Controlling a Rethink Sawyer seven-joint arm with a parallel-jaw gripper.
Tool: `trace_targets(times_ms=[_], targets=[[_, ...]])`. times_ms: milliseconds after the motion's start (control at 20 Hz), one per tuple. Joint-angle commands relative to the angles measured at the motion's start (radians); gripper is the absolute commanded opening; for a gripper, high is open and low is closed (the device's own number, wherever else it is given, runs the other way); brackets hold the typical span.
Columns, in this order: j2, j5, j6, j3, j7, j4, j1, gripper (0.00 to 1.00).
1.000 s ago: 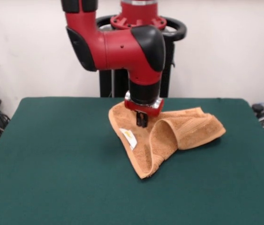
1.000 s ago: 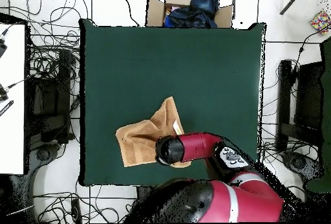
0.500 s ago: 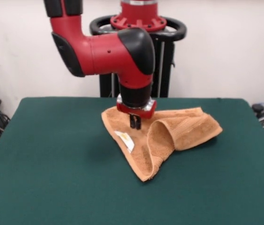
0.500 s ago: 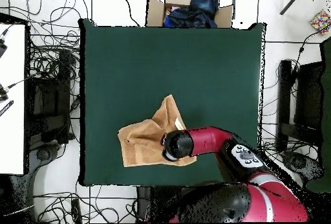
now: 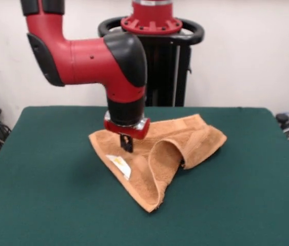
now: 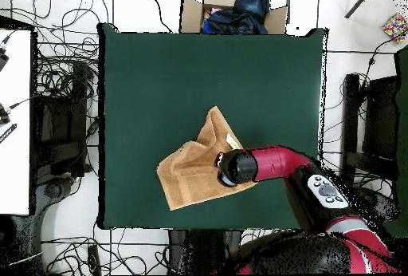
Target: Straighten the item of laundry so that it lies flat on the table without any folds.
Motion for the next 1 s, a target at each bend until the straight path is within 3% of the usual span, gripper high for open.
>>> trace_targets(times_ms=[50, 1000], targets=[[0.030, -0.090, 0.076, 0.108, -0.346, -0.252, -0.058, 0.00], [0.006, -0.021, 0.251, 0.121, -0.563, -0.378, -0.050, 0.00]])
